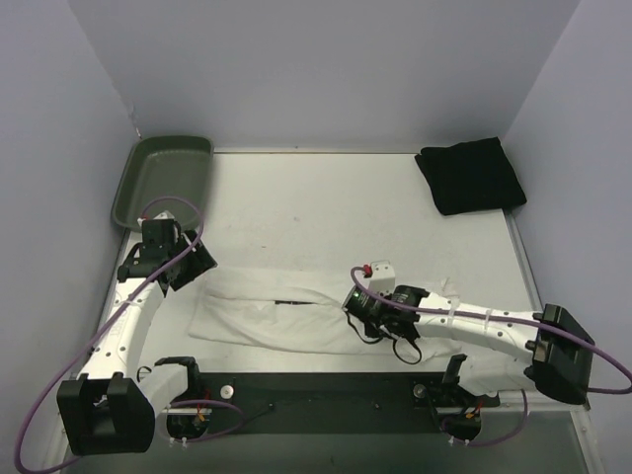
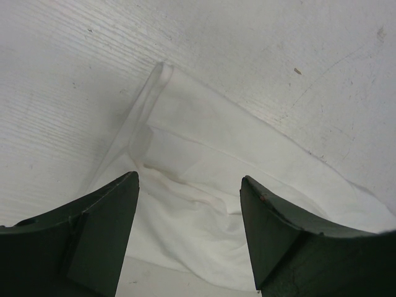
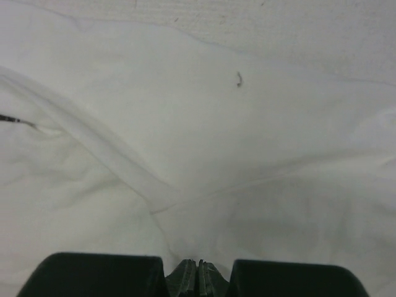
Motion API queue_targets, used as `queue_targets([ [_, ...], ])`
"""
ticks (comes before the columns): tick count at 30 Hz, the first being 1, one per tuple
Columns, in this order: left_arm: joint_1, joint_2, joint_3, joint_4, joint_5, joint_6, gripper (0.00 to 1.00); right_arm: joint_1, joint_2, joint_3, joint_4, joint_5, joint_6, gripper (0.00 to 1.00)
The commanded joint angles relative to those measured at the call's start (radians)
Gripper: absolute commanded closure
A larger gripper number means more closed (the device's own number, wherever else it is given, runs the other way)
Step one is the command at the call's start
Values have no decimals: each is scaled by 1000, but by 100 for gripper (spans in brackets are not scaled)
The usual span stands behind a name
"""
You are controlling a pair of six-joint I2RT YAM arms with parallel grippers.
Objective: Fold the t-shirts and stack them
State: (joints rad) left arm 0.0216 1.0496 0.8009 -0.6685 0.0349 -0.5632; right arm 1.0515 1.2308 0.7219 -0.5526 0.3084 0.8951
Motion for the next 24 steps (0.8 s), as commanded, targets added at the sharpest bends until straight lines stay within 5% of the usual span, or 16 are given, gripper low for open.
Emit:
queue_targets([
  [1,9,-31,-5,38,-3,16,24,105,58,13,-86,73,114,96],
  [4,8,-34,-6,38,0,16,24,137,114,51,-93,92,125,82],
  [10,8,-39,-5,38,-6,22,24,162,142,188,-208,231,122,14],
  [11,8,-40,-6,37,-4,22,24,156,138,226,-211,248,108,10],
  [18,8,-22,0,50,31,29,25,41,226,358,-123,264,-51,7],
  [24,9,-5,0,41,36,43,30,-59,358,413,140,23,-182,10],
])
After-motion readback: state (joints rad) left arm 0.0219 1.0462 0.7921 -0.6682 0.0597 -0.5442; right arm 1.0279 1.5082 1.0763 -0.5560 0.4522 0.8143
